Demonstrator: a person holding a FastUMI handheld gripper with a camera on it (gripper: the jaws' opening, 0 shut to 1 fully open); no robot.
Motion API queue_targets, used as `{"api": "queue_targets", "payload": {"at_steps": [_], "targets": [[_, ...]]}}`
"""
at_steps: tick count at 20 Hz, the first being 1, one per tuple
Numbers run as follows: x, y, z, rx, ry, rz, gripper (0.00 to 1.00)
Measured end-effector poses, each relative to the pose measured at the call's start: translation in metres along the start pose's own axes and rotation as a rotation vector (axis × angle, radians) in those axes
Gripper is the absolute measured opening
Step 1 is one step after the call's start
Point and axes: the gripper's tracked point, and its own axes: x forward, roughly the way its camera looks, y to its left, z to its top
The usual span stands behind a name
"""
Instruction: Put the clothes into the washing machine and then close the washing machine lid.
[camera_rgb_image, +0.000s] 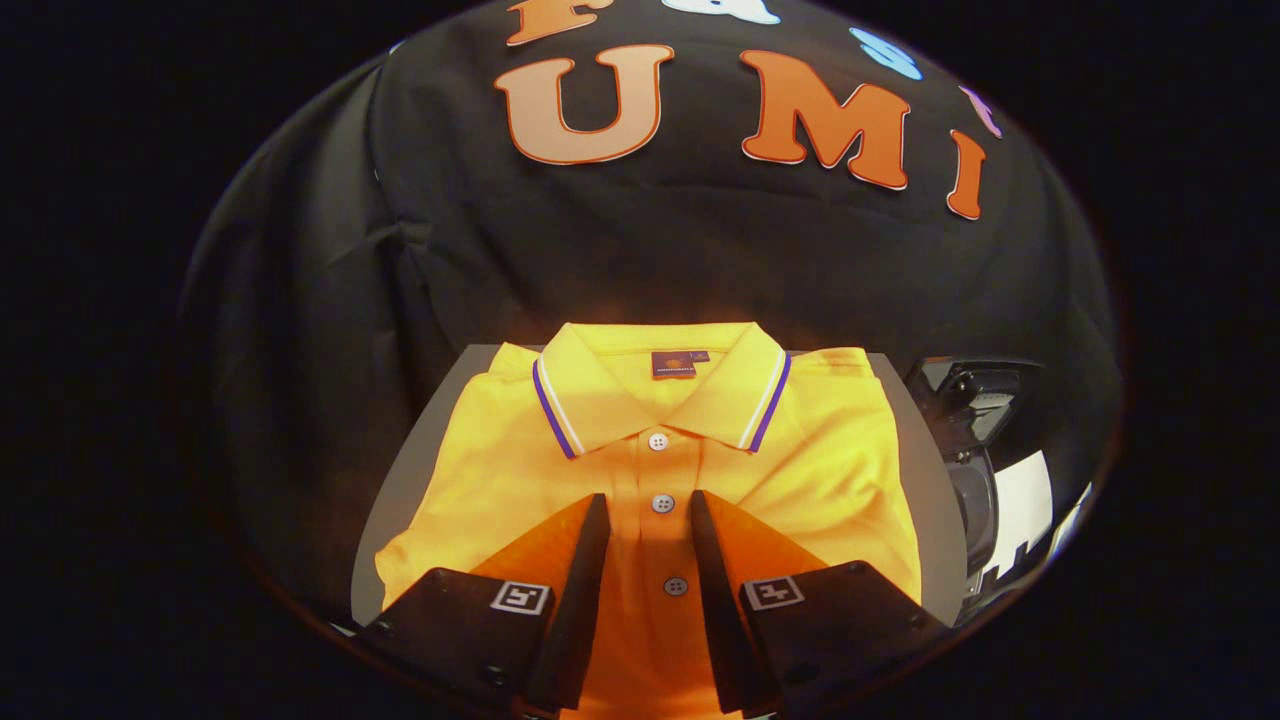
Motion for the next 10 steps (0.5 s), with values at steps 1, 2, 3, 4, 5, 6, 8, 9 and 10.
{"api": "queue_targets", "payload": {"at_steps": [1,2,3,4,5,6,8,9,10], "targets": [[0.002,0.001,-0.001,-0.005,0.005,-0.002,0.57],[0.000,0.001,-0.002,0.001,0.011,-0.003,0.57],[0.000,0.008,-0.001,0.009,0.015,0.038,0.57],[-0.002,0.011,-0.002,0.033,0.020,0.030,0.39],[0.004,0.011,0.002,0.039,0.000,0.022,0.22],[0.003,0.011,-0.002,0.031,0.018,0.019,0.21],[0.007,0.010,-0.003,0.038,0.032,0.009,0.22],[0.006,0.011,-0.001,0.027,0.034,0.002,0.21],[0.005,0.009,-0.002,0.011,0.047,-0.004,0.21]]}}
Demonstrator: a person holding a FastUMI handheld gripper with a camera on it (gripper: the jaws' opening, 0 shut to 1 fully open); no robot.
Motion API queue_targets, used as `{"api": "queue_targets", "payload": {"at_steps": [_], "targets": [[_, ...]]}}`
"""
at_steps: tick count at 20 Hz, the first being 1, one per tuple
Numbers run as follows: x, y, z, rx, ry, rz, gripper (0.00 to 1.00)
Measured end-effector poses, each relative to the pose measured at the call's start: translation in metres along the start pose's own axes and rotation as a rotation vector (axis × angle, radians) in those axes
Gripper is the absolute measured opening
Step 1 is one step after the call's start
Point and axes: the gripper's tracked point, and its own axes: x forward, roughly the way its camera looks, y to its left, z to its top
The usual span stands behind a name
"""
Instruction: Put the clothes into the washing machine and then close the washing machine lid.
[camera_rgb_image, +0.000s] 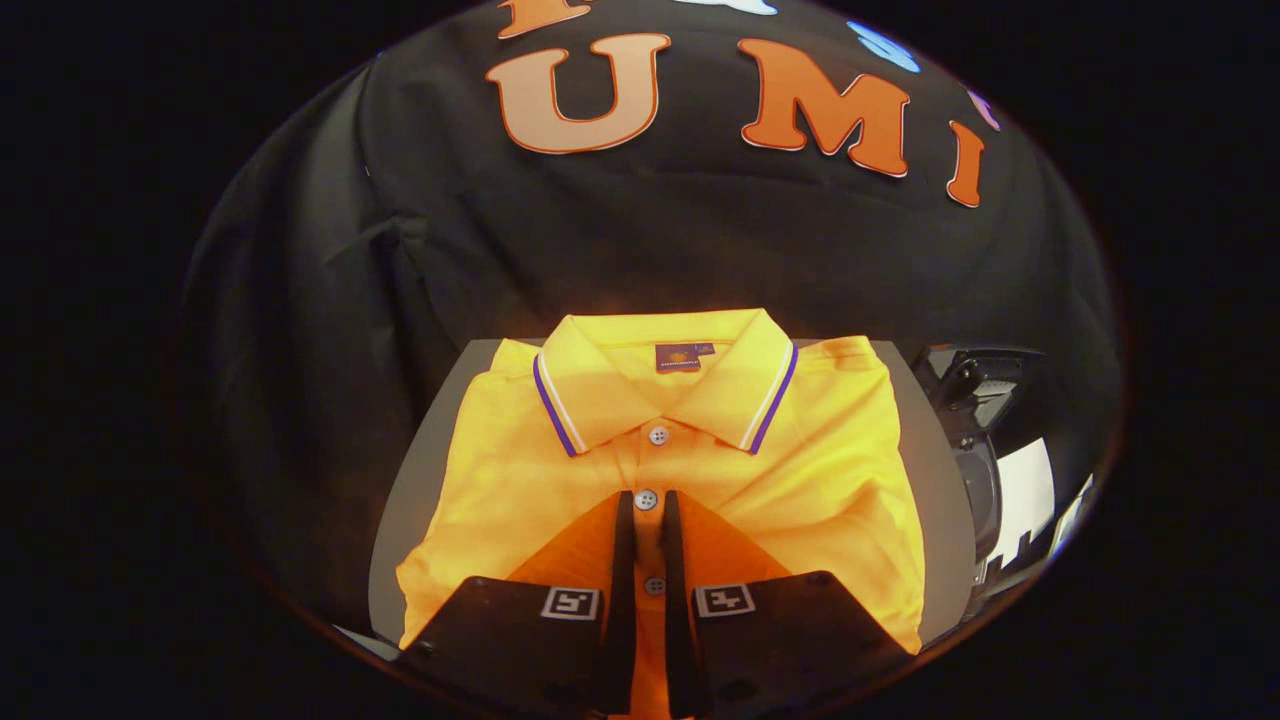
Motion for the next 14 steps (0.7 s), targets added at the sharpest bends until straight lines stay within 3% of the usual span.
{"api": "queue_targets", "payload": {"at_steps": [1,6,14], "targets": [[0.002,-0.001,0.002,-0.019,-0.011,-0.012,0.09],[-0.002,0.000,0.003,-0.015,-0.036,0.013,0.09],[-0.032,-0.027,0.039,0.051,-0.195,0.062,0.09]]}}
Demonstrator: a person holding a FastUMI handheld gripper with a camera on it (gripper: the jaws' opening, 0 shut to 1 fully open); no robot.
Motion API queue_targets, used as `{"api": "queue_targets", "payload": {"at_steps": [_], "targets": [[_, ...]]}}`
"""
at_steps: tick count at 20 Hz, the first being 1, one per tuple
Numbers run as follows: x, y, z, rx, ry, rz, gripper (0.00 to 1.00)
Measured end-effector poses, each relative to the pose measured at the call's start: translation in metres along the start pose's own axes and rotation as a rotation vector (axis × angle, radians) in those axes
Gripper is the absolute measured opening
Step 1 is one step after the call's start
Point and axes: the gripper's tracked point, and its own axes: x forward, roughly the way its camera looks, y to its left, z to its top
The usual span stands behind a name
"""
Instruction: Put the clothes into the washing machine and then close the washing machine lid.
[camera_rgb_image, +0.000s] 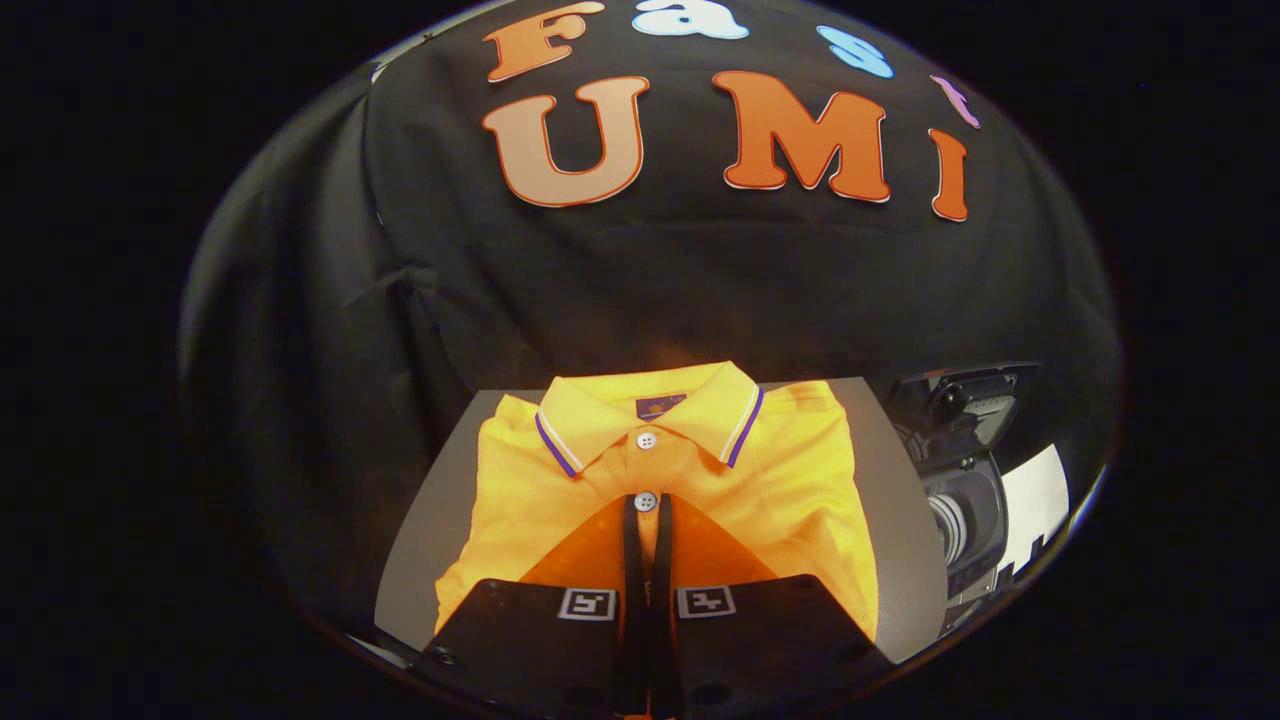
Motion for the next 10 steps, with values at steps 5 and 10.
{"api": "queue_targets", "payload": {"at_steps": [5,10], "targets": [[-0.036,-0.018,0.036,0.021,-0.121,0.022,0.09],[-0.079,-0.061,0.066,0.054,-0.205,0.023,0.08]]}}
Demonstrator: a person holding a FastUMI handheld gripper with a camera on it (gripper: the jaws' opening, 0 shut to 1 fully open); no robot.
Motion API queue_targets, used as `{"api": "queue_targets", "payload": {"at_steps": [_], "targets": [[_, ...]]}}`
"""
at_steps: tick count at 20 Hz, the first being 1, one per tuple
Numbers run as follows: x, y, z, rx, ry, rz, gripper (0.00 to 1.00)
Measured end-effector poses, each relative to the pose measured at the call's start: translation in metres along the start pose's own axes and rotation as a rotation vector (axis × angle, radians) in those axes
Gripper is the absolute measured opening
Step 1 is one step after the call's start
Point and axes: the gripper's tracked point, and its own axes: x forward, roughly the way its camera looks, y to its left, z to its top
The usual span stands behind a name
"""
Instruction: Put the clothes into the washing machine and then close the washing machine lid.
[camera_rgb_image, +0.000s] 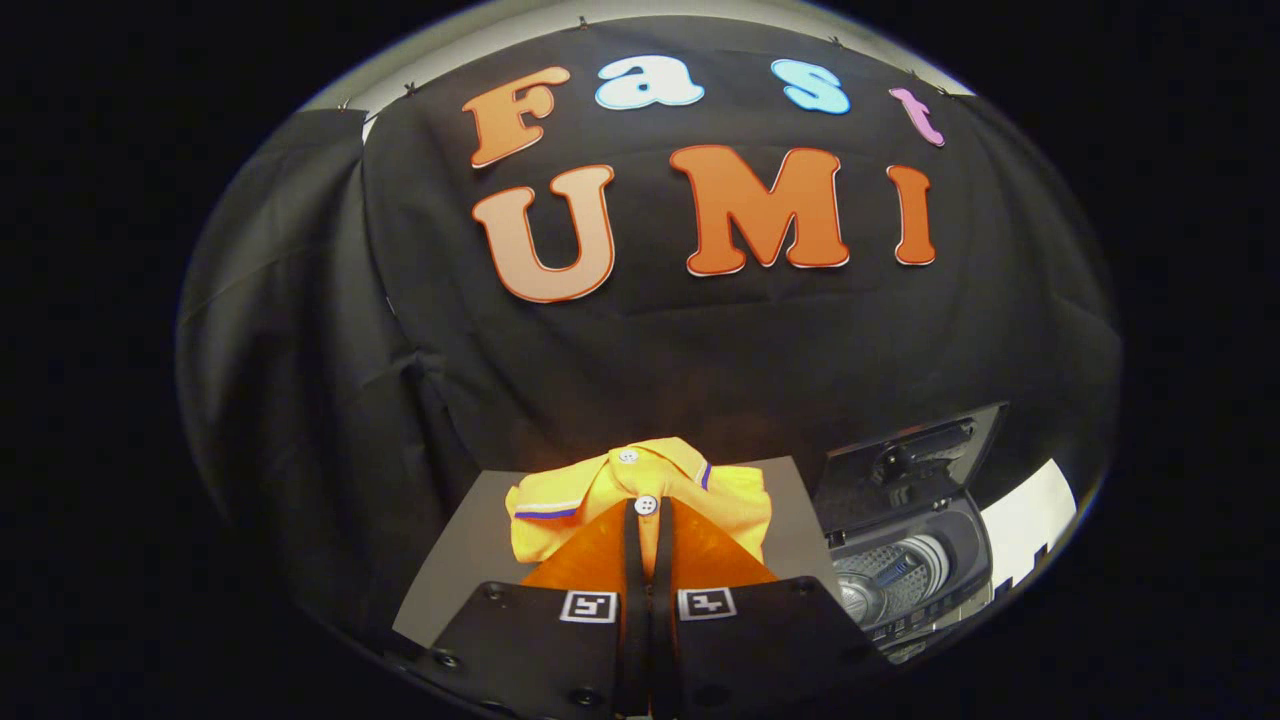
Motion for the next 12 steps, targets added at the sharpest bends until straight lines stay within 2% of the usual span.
{"api": "queue_targets", "payload": {"at_steps": [12], "targets": [[-0.081,-0.149,0.098,0.040,-0.183,0.020,0.09]]}}
